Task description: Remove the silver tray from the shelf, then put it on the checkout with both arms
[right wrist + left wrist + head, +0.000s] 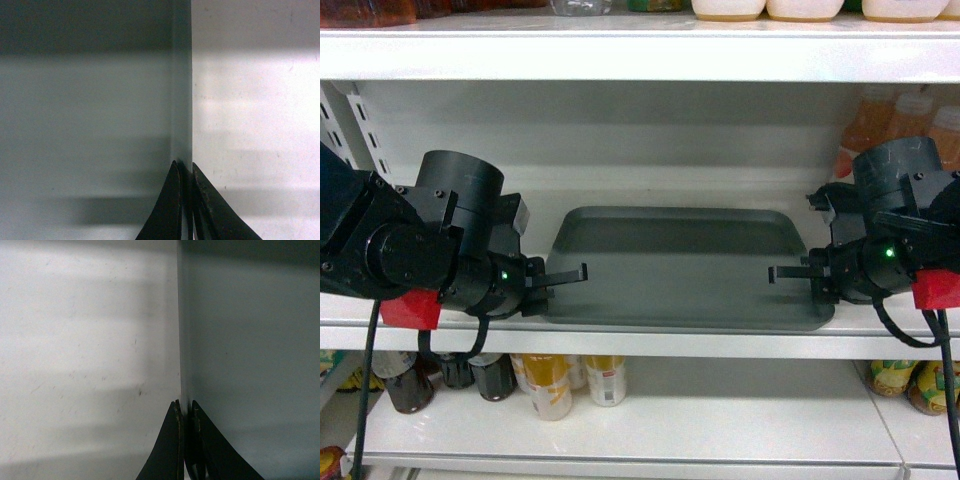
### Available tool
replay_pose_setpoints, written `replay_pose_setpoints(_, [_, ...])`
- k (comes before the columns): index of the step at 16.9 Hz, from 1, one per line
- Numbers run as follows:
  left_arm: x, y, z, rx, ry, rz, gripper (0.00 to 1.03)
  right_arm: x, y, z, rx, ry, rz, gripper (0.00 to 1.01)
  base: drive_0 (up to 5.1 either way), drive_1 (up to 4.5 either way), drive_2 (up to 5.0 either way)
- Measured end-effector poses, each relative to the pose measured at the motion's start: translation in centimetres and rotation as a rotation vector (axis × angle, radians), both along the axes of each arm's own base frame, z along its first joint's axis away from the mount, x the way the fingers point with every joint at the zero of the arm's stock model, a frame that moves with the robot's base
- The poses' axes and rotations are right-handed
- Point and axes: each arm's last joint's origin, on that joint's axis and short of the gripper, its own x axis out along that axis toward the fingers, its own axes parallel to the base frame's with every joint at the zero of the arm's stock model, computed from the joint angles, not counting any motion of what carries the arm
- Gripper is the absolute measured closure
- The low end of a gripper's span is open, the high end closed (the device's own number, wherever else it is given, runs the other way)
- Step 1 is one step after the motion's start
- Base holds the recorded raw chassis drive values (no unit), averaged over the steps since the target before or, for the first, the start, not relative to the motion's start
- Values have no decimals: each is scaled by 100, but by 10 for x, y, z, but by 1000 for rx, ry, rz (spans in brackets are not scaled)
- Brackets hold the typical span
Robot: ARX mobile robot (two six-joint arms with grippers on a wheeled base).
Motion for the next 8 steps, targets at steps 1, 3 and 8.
replay_pose_setpoints(1, [-9,-1,2,13,-3,1,100,-8,-1,1,7,-1,-2,98,0,0,0])
replay_pose_setpoints(3, [-29,1,4,6,9,2,100,-26,-3,5,19,2,0,98,0,0,0])
replay_pose_setpoints(8, [-73,3,34,-21,-28,15,100,-72,-6,38,44,-68,5,98,0,0,0])
